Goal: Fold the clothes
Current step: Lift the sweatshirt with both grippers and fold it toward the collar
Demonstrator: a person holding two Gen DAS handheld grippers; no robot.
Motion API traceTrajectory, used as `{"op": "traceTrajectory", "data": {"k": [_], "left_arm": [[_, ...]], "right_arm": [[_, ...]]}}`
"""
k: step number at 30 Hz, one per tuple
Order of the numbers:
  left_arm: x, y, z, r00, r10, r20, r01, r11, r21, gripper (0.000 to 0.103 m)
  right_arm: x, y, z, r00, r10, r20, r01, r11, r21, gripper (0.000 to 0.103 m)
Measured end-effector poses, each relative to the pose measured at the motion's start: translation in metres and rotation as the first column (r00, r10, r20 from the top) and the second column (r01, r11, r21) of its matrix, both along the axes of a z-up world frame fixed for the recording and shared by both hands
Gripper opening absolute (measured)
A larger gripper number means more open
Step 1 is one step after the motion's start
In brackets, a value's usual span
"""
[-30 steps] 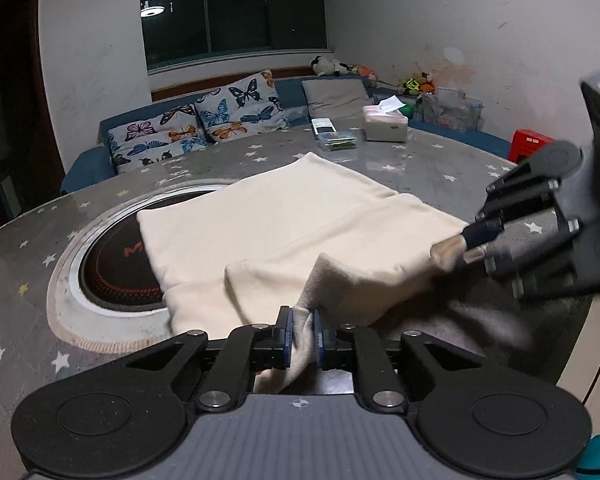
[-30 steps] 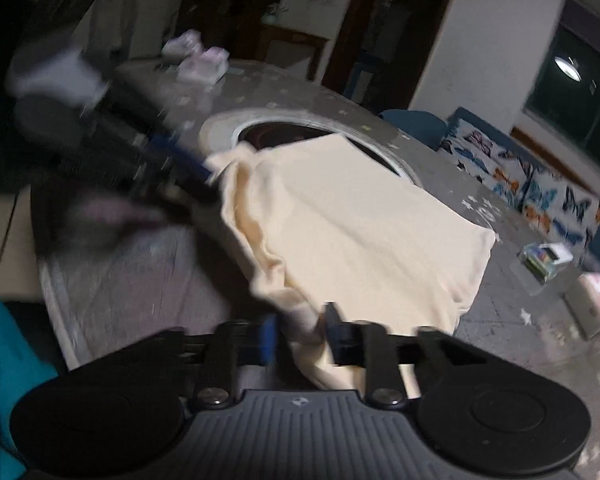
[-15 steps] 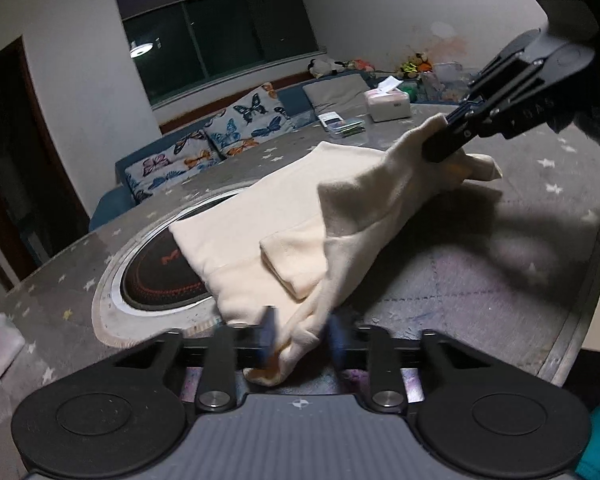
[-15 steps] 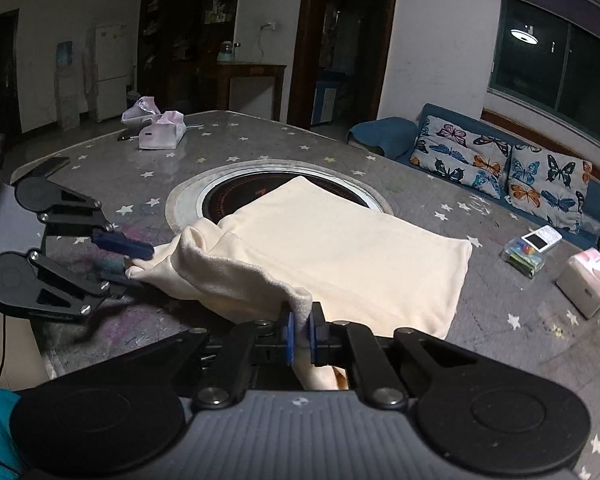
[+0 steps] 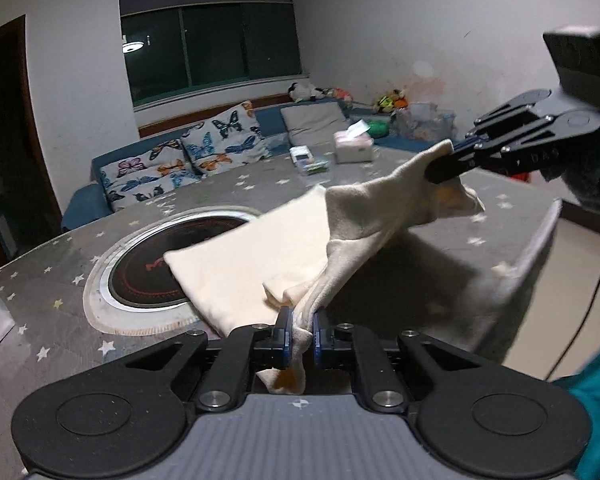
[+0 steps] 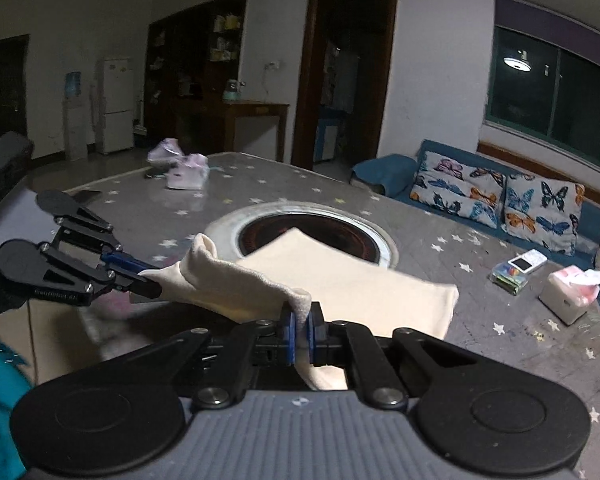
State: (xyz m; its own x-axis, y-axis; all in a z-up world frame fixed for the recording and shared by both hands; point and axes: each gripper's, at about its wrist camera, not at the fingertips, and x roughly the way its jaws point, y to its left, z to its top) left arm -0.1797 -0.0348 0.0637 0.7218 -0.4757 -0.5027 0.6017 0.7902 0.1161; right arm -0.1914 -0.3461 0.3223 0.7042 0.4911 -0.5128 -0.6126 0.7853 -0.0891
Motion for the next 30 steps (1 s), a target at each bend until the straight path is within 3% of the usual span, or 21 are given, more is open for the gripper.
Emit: {"op": "traceTrajectory", "data": {"k": [6,14,18,22,25,30], "left_arm": [[0.013,0.003,0.020,0.999,0.024,0.034,-0.024,1.000,-0.009,0.011],[0.098,-0.008,0.019,0.994,0.108,0.024,-0.108,0.994,-0.009,0.011],[0.144,-0.019,0.002,0.987,0.160,-0.028,-0.160,0.987,0.015,0.011],[0.190,-0.030,-0.015,0.974,0.212,-0.079,-0.210,0.977,0.041,0.011],[0.223,-0.038,-0.028,0.961,0.252,-0.112,-0.246,0.967,0.063,0.011],[0.243,-0.043,-0.046,0.941,0.308,-0.142,-0.297,0.950,0.095,0.015]], "right_arm": [[-0.020,-0.003,0.024,1.000,0.021,0.020,-0.021,1.000,0.008,0.005],[0.079,0.003,0.028,1.000,-0.015,-0.023,0.015,1.000,-0.001,0.005],[0.132,0.008,0.013,0.997,-0.048,-0.065,0.046,0.999,-0.028,0.005],[0.179,0.016,-0.021,0.988,-0.102,-0.117,0.095,0.994,-0.059,0.005],[0.203,0.021,-0.050,0.976,-0.151,-0.160,0.142,0.988,-0.067,0.006],[0.225,0.015,-0.084,0.951,-0.230,-0.208,0.224,0.973,-0.053,0.010]]}}
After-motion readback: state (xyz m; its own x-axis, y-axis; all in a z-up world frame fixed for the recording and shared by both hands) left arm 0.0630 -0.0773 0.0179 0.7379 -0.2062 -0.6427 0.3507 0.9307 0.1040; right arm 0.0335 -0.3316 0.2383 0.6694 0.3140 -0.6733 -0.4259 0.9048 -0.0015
